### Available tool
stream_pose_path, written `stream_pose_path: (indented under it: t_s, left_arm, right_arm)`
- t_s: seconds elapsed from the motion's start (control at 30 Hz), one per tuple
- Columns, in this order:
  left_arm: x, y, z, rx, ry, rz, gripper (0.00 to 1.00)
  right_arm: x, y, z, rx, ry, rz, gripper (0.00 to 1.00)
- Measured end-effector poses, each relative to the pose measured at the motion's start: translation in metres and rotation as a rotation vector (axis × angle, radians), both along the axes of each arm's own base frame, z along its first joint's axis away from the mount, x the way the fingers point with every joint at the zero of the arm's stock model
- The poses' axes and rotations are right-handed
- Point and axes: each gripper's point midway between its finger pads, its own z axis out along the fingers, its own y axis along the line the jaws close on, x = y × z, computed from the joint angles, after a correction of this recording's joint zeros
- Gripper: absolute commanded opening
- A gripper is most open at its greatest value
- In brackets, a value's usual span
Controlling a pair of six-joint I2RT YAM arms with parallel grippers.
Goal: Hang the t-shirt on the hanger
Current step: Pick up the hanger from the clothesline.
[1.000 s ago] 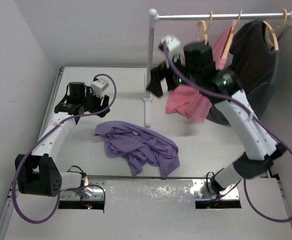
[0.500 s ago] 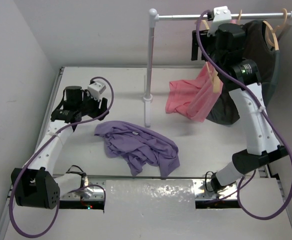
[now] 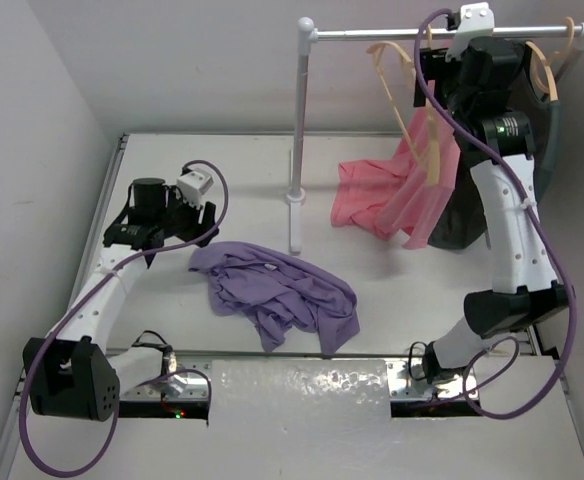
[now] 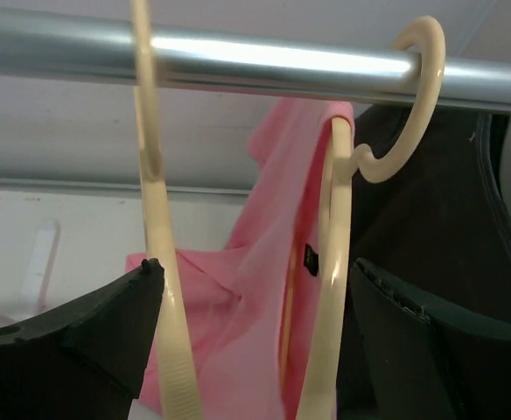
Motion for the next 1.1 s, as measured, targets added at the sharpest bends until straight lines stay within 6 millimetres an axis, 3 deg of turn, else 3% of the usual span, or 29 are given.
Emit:
stream_pose_path:
  t_s: [0.1, 0.3, 0.4, 0.43, 0.5, 0.53, 0.57, 0.6, 0.73, 0.83, 1.1]
  left_arm:
    - [-0.003, 0.000, -0.004, 0.002, 0.006, -0.001, 0.58]
    - [-0.007, 0.002, -0.008, 0.013, 0.007, -0.003, 0.58]
    - [-0.007, 0.003, -0.008, 0.016, 0.003, -0.002, 0.58]
    - [-0.007, 0.003, -0.008, 0.017, 0.003, -0.002, 0.58]
    - [-0.007, 0.003, -0.009, 0.018, 0.005, -0.001, 0.58]
    - [-0.007, 0.003, -0.009, 0.018, 0.005, -0.001, 0.58]
    - [-0.007, 0.003, -0.009, 0.018, 0.005, -0.001, 0.58]
    - [-0.007, 0.003, -0.009, 0.018, 0.005, -0.001, 0.58]
    - [-0.007, 0.003, -0.009, 0.019, 0.005, 0.000, 0.58]
    - [-0.008, 0.004, -0.011, 0.021, 0.008, 0.002, 0.58]
    - [-0.008, 0.003, -0.019, 0.022, 0.031, -0.002, 0.58]
  right_arm:
    - [0.014, -0.009, -0.013, 0.011, 0.034, 0.023, 0.83]
    - [0.032, 0.020, -0.056, 0.033, 0.149, 0.166, 0.79]
    - [0.035, 0.022, -0.069, 0.036, 0.183, 0.183, 0.69]
    - [0.037, 0.021, -0.071, 0.037, 0.188, 0.181, 0.61]
    - [0.039, 0.016, -0.073, 0.038, 0.191, 0.173, 0.50]
    - [0.040, 0.015, -0.074, 0.041, 0.193, 0.176, 0.41]
    - [0.041, 0.014, -0.074, 0.039, 0.192, 0.179, 0.25]
    - [0.041, 0.015, -0.076, 0.037, 0.195, 0.189, 0.21]
    - [0.043, 0.016, -0.081, 0.048, 0.204, 0.196, 0.15]
    - [0.042, 0.020, -0.083, 0.056, 0.190, 0.219, 0.00]
    - [0.027, 0.026, -0.067, 0.081, 0.134, 0.253, 0.00]
